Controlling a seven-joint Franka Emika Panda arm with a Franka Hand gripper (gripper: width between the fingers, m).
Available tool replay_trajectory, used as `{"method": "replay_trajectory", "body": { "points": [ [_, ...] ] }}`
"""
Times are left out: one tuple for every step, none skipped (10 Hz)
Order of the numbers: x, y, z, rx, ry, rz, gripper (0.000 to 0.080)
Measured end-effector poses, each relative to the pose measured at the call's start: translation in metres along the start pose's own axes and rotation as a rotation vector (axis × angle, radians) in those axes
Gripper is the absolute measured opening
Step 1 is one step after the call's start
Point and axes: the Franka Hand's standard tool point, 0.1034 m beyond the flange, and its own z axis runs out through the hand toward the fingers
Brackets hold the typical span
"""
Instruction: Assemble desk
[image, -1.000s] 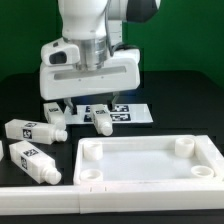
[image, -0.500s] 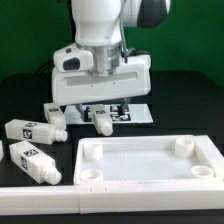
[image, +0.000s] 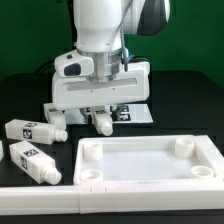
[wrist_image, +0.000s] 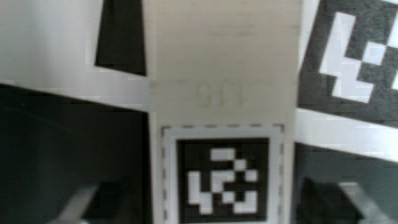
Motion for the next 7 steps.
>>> {"method": "replay_trajectory", "body": {
  "points": [
    [0.000, 0.000, 0.000, 0.000, 0.000, -0.008, 0.0296],
    [0.002, -0.004, -0.001, 0.000, 0.002, -0.018, 0.0282],
    [0.015, -0.027, -0.011, -0.003, 0.018, -0.037, 0.0282],
    [0.026, -0.051, -0.020, -0.010, 0.040, -0.132, 0.0282],
    [0.034, -0.072, -0.028, -0.035, 0.061, -0.294, 0.0282],
    [0.032, -0.077, -0.028, -0.046, 0.058, -0.373, 0.0282],
    [0.032, -0.074, -0.027, -0.048, 0.054, -0.449, 0.0283]
  ]
}}
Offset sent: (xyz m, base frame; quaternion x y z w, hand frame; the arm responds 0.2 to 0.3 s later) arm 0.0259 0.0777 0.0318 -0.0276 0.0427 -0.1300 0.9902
